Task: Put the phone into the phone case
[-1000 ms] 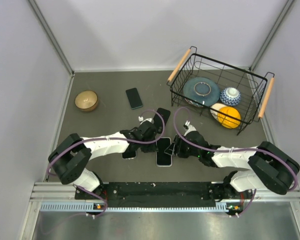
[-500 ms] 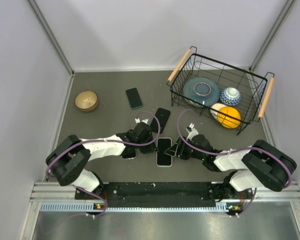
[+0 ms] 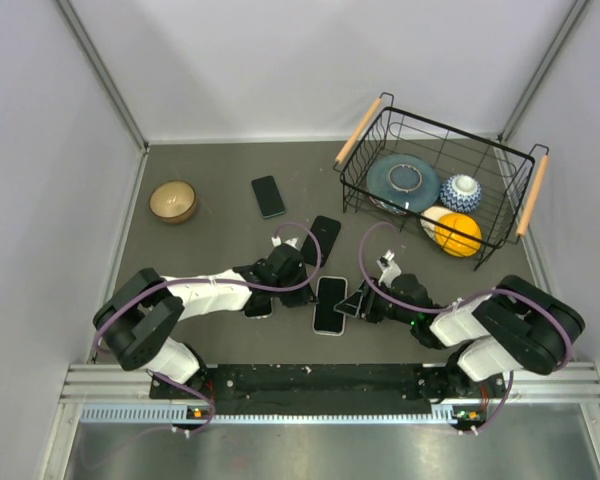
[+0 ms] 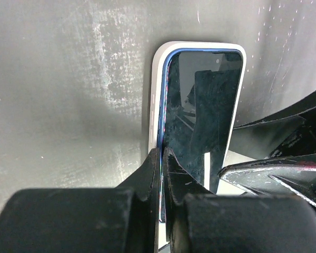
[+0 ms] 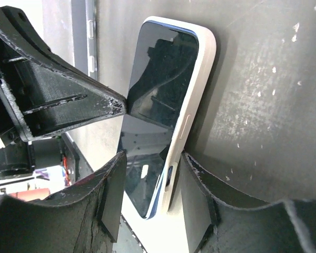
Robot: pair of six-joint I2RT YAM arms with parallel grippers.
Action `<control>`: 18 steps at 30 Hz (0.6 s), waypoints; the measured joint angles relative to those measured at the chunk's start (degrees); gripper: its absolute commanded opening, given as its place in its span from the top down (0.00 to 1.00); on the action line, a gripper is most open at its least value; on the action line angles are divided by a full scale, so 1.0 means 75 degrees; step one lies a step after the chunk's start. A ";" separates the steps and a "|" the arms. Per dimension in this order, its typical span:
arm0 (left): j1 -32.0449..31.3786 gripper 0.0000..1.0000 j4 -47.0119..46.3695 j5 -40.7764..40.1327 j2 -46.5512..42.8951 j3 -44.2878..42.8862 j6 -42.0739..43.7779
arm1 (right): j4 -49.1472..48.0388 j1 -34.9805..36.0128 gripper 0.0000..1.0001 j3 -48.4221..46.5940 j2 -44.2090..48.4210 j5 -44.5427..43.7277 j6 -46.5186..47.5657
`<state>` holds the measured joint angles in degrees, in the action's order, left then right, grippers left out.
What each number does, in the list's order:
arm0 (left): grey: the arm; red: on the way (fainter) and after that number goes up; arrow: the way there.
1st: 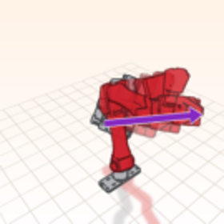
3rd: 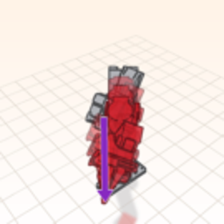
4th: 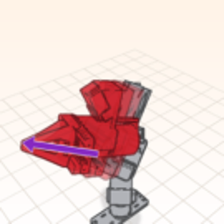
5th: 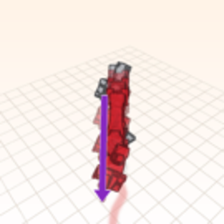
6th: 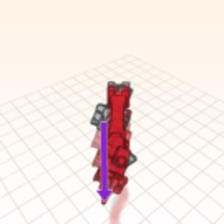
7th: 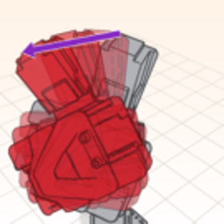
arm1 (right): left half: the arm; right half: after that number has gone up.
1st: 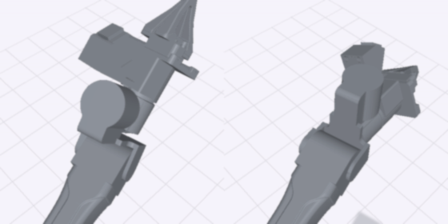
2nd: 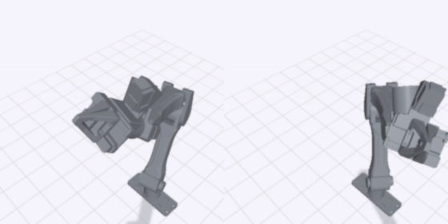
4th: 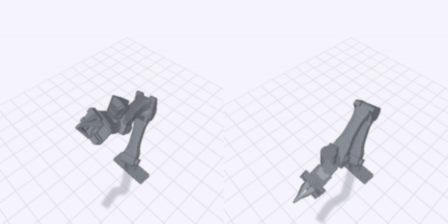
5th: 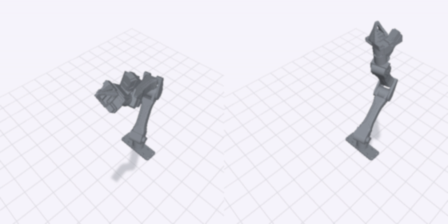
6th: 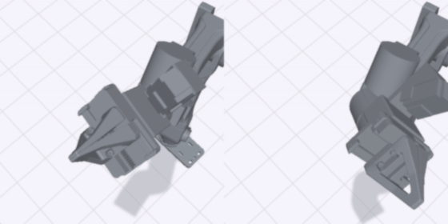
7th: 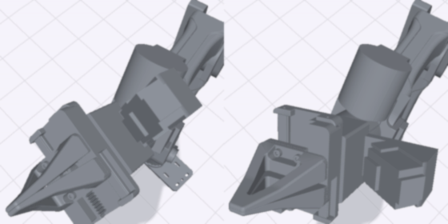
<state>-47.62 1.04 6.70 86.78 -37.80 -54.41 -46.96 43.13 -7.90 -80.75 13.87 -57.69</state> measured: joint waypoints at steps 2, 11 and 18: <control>0.0012 1.00 0.0003 0.0012 0.0000 0.0000 0.0000 | -0.0367 -0.0052 0.53 0.0055 -0.0216 0.0122 -0.0093; 0.0114 1.00 -0.0149 0.0166 -0.0055 0.0119 -0.0079 | -0.2352 -0.0242 0.68 0.0256 -0.1565 0.0682 -0.0694; 0.0117 0.87 -0.0242 0.0175 -0.0131 0.0189 -0.0134 | -0.2844 -0.0393 1.00 0.0399 -0.1993 0.0833 -0.1169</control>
<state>-46.74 -0.78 8.01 85.80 -36.38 -55.42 -68.29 40.18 -4.91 -95.70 20.12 -66.46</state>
